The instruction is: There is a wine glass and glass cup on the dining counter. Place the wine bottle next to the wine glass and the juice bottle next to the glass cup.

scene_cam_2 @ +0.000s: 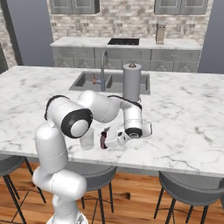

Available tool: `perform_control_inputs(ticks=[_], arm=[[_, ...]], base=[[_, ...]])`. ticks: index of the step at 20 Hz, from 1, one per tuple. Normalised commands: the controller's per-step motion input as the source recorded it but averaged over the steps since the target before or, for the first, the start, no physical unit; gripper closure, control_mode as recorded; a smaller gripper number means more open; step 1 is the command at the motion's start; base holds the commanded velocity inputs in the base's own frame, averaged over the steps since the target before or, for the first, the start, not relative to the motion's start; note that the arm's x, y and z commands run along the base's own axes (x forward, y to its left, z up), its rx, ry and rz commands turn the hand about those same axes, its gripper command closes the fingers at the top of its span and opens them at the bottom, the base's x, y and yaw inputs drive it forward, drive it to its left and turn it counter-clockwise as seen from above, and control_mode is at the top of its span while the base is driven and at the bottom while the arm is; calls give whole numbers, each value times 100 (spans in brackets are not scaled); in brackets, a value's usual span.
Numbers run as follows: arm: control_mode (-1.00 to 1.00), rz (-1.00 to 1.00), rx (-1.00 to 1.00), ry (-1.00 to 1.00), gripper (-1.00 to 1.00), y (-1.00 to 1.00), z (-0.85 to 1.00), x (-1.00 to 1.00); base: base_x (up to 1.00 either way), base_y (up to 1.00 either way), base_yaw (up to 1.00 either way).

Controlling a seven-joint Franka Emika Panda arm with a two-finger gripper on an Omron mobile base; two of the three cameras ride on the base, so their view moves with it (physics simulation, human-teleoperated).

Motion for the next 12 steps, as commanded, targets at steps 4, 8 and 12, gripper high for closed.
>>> perform_control_inputs(ticks=[4, 8, 12], arm=[[-100, 0, -9, -12, -100, 20, 100, -61], [-100, 2, -20, -16, -100, 50, 100, -58], [-100, 24, -36, -35, -100, 59, 100, -86]], base=[[0, 0, 0], [0, 0, 0], [0, 0, 0]])
